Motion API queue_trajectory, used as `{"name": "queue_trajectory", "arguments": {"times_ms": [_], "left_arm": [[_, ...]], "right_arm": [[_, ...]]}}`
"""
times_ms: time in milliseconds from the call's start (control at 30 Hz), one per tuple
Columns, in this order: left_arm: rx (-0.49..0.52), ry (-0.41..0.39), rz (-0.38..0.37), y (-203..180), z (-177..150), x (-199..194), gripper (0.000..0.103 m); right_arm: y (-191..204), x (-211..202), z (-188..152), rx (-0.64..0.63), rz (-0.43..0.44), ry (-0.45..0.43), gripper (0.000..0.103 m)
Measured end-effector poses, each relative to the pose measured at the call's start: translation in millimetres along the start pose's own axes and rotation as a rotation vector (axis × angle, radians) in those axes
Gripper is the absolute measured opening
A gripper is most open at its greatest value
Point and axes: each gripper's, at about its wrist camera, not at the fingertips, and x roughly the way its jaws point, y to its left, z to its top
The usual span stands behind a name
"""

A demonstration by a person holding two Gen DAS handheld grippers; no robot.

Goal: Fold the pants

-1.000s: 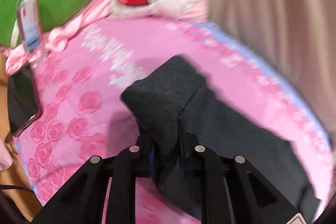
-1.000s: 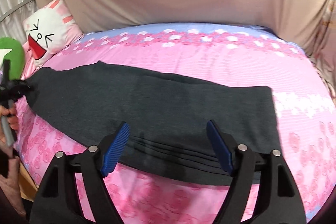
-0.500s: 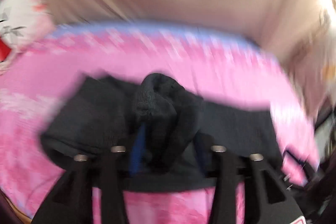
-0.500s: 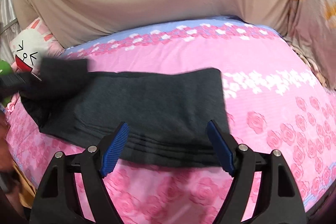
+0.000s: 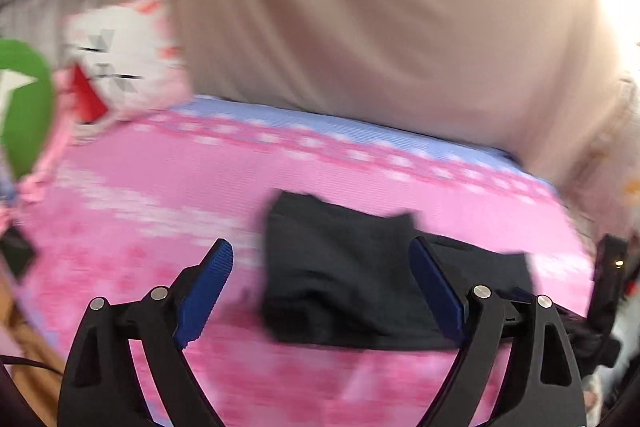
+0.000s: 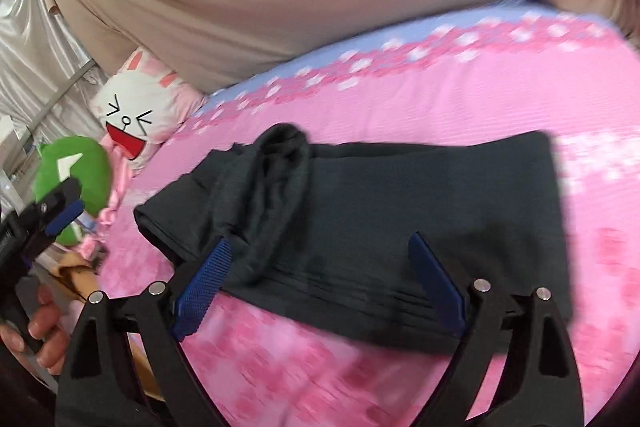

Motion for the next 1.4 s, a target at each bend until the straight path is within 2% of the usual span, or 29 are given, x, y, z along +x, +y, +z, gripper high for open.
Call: {"name": "queue_trajectory", "arguments": {"times_ms": [67,133,267,300,367,400,500,567,633,700,767,833,933,1033,1067,1100,1133,1267,1367,1400], "left_arm": [[-0.037,0.007,0.044,24,0,2,0.087],[-0.072,0.027,0.053,43,-5,7,0.087],[-0.089,0.052,0.066,61,-16,13,0.087],[-0.088,0.06,0.069,63,-17,16,0.087],[-0.09,0.074,0.066,65,-20,19,0.087],[-0.091,0.077,0.063,67,-20,21,0.087],[-0.089,0.073,0.057,68,-20,21,0.087],[-0.08,0.073,0.054,67,-21,22,0.087],[-0.074,0.087,0.039,63,-23,26,0.087],[-0.077,0.115,0.012,56,-26,35,0.087],[-0.077,0.149,-0.011,48,-28,46,0.087],[-0.065,0.176,-0.039,34,-30,56,0.087],[-0.02,0.19,-0.052,9,-34,62,0.087],[0.036,0.187,-0.054,-16,-39,63,0.087],[0.06,0.183,-0.046,-25,-40,62,0.087],[0.083,0.18,-0.038,-32,-42,62,0.087],[0.111,0.179,-0.027,-41,-44,62,0.087],[0.162,0.193,-0.032,-61,-51,63,0.087],[0.187,0.207,-0.042,-69,-58,66,0.087],[0.195,0.212,-0.042,-72,-60,67,0.087]], "right_arm": [[4,28,2,0.058,0.066,0.055,0.088],[8,46,2,0.093,0.088,0.089,0.088],[32,76,2,0.061,0.11,0.122,0.086],[38,79,3,0.045,0.116,0.122,0.058],[53,79,10,0.004,0.085,0.112,0.02],[57,71,15,-0.008,0.09,0.081,0.02],[60,11,37,-0.029,0.136,-0.066,0.02],[49,-30,45,-0.045,0.093,-0.162,0.02],[22,-60,44,-0.043,-0.016,-0.225,0.02],[-20,-62,35,0.02,-0.11,-0.191,0.02],[-69,-47,15,0.121,-0.22,-0.12,0.02],[-92,-36,-4,0.153,-0.284,-0.089,0.02],[-103,-39,-12,0.197,-0.215,-0.107,0.021],[-96,-39,-7,0.175,-0.225,-0.105,0.029],[-96,-40,-6,0.174,-0.213,-0.106,0.042],[-93,-43,-5,0.174,-0.194,-0.121,0.062],[-93,-48,-6,0.17,-0.189,-0.147,0.068],[-73,-65,3,0.062,-0.262,-0.232,0.07],[-72,-43,8,0.022,-0.251,-0.158,0.07],[-74,-34,9,0.013,-0.254,-0.134,0.061]]}}
